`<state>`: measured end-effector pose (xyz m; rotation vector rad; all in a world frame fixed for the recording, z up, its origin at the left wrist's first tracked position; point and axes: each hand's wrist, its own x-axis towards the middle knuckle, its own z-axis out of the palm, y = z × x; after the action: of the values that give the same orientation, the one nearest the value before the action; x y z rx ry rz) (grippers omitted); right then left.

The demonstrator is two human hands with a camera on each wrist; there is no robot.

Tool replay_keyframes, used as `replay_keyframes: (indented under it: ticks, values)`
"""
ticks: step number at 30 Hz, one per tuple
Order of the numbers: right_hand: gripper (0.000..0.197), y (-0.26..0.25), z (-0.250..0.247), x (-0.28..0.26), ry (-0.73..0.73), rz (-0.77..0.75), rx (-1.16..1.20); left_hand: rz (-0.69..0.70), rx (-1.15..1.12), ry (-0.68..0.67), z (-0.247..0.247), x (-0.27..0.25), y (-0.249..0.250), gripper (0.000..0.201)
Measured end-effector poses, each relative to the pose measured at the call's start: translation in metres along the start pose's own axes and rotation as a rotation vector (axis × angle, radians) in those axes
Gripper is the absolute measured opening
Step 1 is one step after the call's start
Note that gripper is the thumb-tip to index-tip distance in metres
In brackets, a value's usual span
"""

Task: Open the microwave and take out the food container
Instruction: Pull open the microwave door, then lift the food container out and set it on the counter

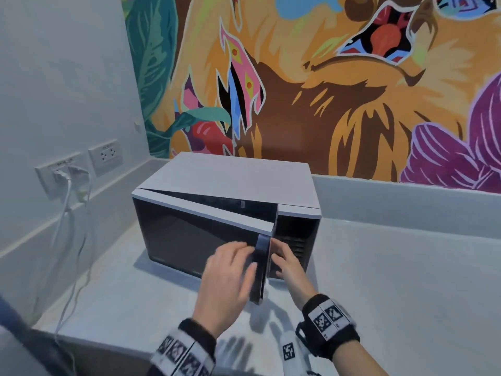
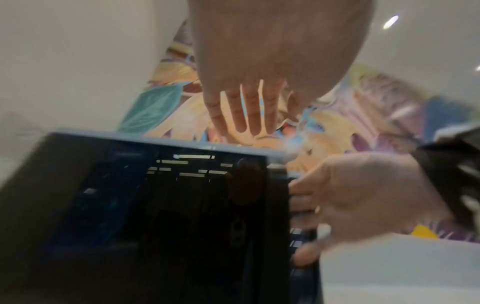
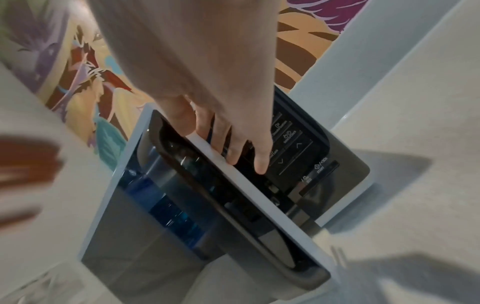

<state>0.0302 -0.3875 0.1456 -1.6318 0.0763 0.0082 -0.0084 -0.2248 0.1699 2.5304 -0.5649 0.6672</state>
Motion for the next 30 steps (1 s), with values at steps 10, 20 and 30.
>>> replay_keyframes:
  ticks: [10,20,30]
  values:
    - [0.03,0.03,-0.006,-0.028,-0.084,0.103,-0.052,-0.177,0.343,-0.161,-0.028,-0.011,0.047,0.051]
    - [0.024,0.038,0.058,0.009,-0.236,0.183,-0.066,-0.785,0.65,-0.112,-0.075,-0.072,-0.017,0.078]
    - [0.027,0.039,0.077,0.084,-0.049,0.313,0.13,-0.694,0.588,0.03,-0.042,-0.038,-0.069,0.067]
